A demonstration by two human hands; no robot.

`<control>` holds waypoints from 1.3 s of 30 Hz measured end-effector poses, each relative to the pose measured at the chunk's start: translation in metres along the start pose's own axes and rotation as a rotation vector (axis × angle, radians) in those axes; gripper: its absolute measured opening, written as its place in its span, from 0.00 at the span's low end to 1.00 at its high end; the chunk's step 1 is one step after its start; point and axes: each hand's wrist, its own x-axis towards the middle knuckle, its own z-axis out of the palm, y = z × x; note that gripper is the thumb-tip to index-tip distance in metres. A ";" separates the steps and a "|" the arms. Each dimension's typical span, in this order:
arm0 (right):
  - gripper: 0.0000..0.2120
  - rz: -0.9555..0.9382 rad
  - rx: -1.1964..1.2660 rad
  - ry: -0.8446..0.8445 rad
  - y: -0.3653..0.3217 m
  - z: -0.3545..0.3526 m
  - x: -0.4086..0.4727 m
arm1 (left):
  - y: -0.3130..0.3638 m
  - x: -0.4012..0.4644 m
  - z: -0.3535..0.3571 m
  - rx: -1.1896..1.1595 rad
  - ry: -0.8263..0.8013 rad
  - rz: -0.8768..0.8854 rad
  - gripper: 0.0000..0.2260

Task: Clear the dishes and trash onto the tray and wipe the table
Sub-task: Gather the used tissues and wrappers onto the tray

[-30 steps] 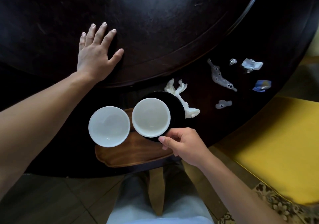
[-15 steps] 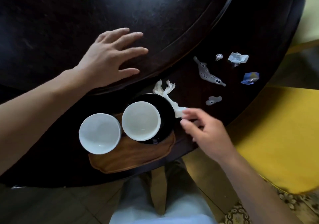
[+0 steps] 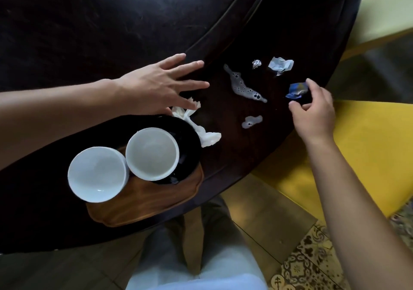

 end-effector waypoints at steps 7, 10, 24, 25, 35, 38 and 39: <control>0.25 -0.058 -0.177 -0.044 -0.001 0.010 0.020 | -0.005 0.005 0.009 0.007 -0.050 -0.004 0.30; 0.21 -0.048 -0.191 -0.014 0.000 0.013 0.020 | -0.007 0.008 0.011 0.000 -0.057 0.004 0.28; 0.19 -0.003 -0.119 0.047 0.005 0.021 0.012 | -0.009 0.014 0.013 -0.135 0.118 -0.008 0.06; 0.19 0.002 -0.109 0.047 0.005 0.021 0.012 | -0.010 0.016 0.011 -0.151 0.143 -0.028 0.06; 0.20 0.030 -0.035 0.058 0.005 0.022 0.010 | 0.008 0.040 -0.001 -0.097 0.124 -0.042 0.20; 0.20 0.029 -0.018 0.045 0.007 0.021 0.010 | 0.012 0.044 -0.008 -0.121 0.128 -0.035 0.24; 0.20 0.030 -0.012 0.044 0.008 0.021 0.010 | 0.013 0.045 -0.011 -0.148 0.124 -0.043 0.24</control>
